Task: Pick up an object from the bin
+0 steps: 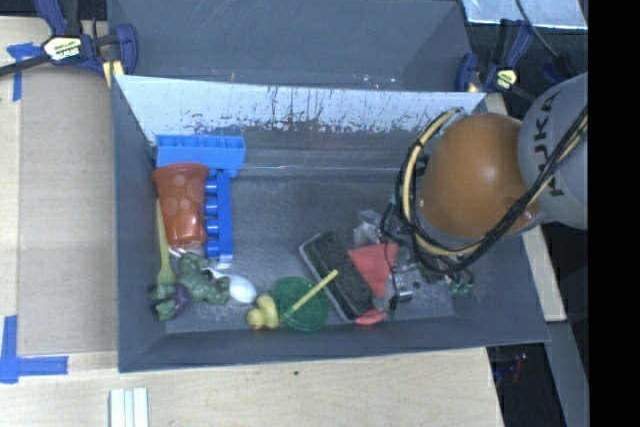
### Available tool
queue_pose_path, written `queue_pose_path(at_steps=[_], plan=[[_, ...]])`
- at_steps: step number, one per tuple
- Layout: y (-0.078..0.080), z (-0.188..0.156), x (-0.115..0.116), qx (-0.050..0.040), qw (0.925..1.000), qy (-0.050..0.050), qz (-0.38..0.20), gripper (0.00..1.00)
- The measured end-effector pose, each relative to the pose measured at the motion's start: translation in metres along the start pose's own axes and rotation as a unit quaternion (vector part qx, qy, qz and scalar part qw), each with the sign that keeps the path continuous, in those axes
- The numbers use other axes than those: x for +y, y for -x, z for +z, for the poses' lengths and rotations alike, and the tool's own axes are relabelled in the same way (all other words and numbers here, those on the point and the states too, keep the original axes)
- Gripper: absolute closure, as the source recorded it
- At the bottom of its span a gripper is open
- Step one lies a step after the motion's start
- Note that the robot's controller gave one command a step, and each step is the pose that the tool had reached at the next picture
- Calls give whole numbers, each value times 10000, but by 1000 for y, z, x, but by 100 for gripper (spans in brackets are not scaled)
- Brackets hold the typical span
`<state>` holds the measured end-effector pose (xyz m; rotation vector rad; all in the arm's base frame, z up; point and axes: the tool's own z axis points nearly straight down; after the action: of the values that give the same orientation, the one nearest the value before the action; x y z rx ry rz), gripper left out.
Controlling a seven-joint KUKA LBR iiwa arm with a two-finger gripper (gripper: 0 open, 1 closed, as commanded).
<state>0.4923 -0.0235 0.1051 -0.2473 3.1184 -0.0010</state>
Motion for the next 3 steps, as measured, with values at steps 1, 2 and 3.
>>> queue_pose_path(at_steps=[1, 2, 3], plan=[[26, 13, 21, 0, 9994, 14, -332, 100], [26, 13, 21, 1, 9995, 14, -326, 0], [26, 13, 21, 2, 9995, 14, -319, 100]])
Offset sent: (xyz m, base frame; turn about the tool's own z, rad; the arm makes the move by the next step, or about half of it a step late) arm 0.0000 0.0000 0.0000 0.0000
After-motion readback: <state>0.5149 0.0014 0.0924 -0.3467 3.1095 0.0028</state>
